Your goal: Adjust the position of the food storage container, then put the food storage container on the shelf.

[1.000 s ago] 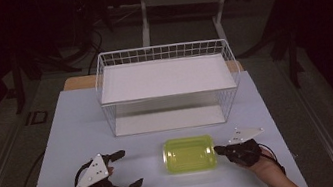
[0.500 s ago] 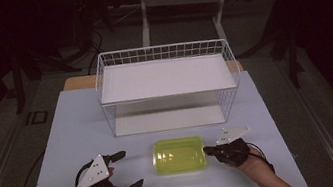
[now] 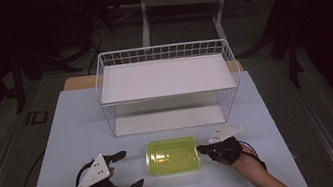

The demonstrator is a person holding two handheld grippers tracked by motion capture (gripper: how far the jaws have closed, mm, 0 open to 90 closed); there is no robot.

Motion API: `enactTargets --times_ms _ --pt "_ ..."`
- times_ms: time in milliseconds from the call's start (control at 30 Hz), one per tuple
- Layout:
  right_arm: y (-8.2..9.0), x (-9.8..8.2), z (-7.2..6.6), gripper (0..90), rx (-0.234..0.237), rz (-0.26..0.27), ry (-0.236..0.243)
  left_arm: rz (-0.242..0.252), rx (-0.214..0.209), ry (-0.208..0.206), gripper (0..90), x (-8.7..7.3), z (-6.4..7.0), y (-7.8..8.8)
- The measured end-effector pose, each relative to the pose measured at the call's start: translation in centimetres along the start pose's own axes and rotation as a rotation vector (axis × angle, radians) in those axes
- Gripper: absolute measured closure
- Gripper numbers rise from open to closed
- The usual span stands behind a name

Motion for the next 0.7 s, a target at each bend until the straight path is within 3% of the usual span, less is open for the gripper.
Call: enactTargets --times_ms 133,200,233,267,367,400,433,500,600,667,700 --pt "0.3 0.2 -0.1 80.4 -0.002 0.012 -0.013 0.016 0.022 0.004 0.0 -0.2 -0.5 0.0" --pt "0.9 0.3 -0.2 63.8 0.002 0.025 -0.039 -0.014 0.044 0.025 0.1 -0.3 -0.7 -0.2" --pt "0.9 0.3 -0.2 63.8 0.002 0.025 -0.039 -0.014 0.044 0.025 0.1 -0.3 -0.7 -0.2" --pt "1.5 0.5 -0.2 53.6 0.004 0.039 -0.073 -0.023 0.034 0.050 0.1 -0.3 -0.8 -0.4" --pt "1.7 0.5 -0.3 46.1 -0.008 0.051 -0.081 -0.047 0.024 0.081 0.1 -0.2 -1.0 -0.7" --pt "2.0 0.7 -0.2 40.9 -0.012 0.066 -0.094 -0.093 0.017 0.132 0.1 0.0 -1.2 -1.2" --pt "2.4 1.0 0.0 30.2 0.006 0.095 -0.153 -0.099 0.010 0.152 0.1 0.1 -1.3 -1.5" --pt "2.6 1.2 0.1 19.7 -0.012 0.107 -0.174 -0.124 0.013 0.187 0.1 0.2 -1.5 -2.0" --pt "2.5 1.3 -0.1 13.7 -0.033 0.104 -0.179 -0.145 0.035 0.225 0.1 0.3 -2.1 -3.0" --pt "2.2 1.3 -0.2 15.2 -0.048 0.091 -0.198 -0.156 0.046 0.256 0.1 0.3 -2.5 -3.6" --pt "1.9 1.3 -0.3 22.2 -0.033 0.085 -0.206 -0.153 0.055 0.277 2.8 0.3 -2.8 -3.9"
Point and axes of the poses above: each handheld gripper's, and its own axes: y roughly backward along the jaws, x roughly out of its top, z roughly to its right, the point moved 3 cm from there along -y, roughly forward along the jaws, and after that the axes turned 8 degrees about -x, right-handed, at the moved point
